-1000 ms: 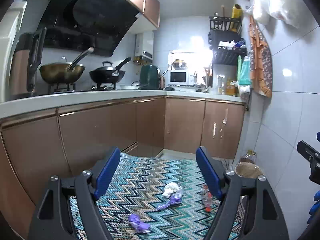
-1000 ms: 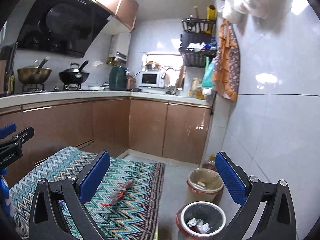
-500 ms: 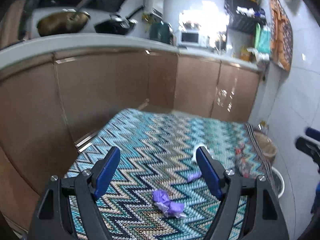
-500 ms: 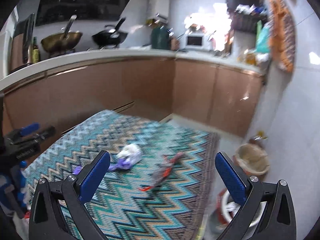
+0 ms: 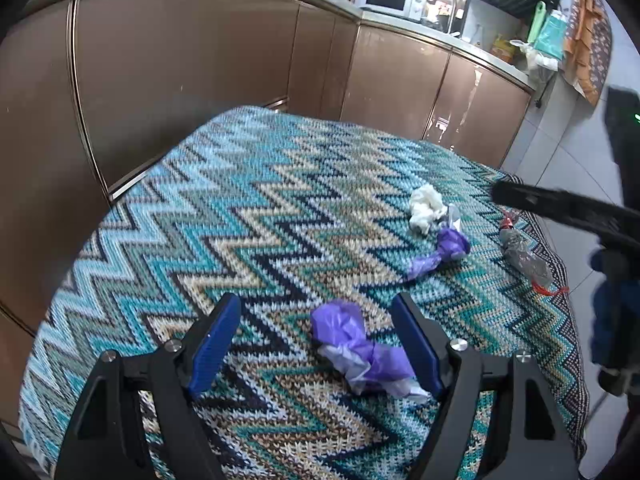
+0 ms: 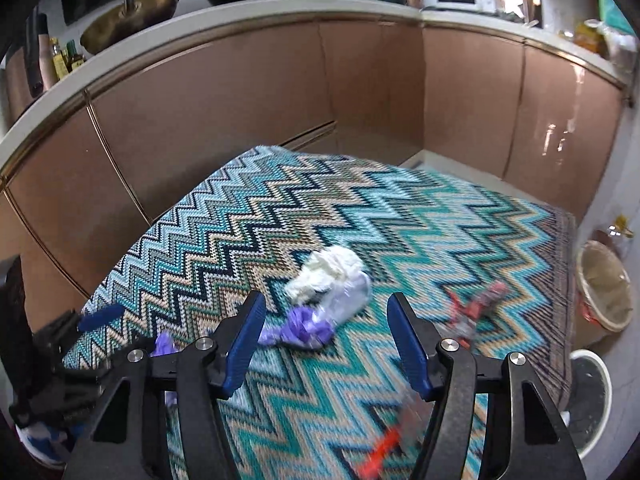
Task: Collect trash
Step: 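Grasp the purple glove with the left gripper while the right gripper grasps a purple wrapper, then carry both purple items over the white-rimmed bin and open both grippers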
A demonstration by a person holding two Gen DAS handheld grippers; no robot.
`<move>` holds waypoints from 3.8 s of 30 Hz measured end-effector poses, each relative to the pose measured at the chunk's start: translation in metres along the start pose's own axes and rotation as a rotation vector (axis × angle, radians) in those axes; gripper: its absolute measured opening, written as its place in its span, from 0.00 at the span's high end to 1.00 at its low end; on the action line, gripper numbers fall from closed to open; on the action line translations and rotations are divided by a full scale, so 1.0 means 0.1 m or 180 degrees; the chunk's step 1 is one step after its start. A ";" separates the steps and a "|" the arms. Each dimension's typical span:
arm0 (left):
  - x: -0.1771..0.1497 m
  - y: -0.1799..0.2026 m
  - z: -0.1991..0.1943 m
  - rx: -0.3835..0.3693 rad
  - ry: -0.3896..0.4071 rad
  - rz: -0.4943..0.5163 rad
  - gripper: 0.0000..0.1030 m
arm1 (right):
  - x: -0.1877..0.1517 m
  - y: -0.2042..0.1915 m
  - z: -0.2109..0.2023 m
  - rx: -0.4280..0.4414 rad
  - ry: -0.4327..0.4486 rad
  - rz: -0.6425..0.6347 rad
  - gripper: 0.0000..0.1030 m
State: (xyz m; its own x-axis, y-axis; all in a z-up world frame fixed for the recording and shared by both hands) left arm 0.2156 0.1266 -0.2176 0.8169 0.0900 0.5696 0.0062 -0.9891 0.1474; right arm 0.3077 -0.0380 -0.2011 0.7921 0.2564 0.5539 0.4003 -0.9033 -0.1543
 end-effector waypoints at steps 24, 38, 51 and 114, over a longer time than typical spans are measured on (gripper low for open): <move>-0.10 0.22 0.40 -0.0078 -0.0217 0.0227 0.65 | -0.24 0.07 0.58 0.0045 -0.0458 0.0165 0.75; -0.11 0.33 -0.55 0.0008 0.0360 0.0297 0.66 | -0.34 -0.33 -0.51 0.0115 0.0175 -0.0071 0.75; -0.07 0.99 -1.40 0.0091 0.0842 0.0658 0.66 | -0.74 -0.20 -1.57 -0.0004 0.0765 -0.0007 0.75; 0.50 5.47 1.23 -0.1055 -0.0427 0.1711 0.54 | -2.11 4.21 -1.28 -0.1353 0.0410 0.2068 0.58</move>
State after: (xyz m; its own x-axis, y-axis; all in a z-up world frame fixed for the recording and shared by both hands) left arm 0.3305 -0.4240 -0.2084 0.7215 -0.4446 0.5308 -0.5850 -0.8015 0.1238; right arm 0.2506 -0.5162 -0.2782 0.7370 -0.3867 0.5543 -0.3559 -0.9193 -0.1681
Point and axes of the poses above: each gripper's, at about its wrist camera, not at the fingertips, and z roughly the way its jaws point, y to its right, x to its top, the point moved 7 cm from there along z, roughly the way its jaws point, and after that the axes turned 9 degrees about -y, right-handed, at the moved point
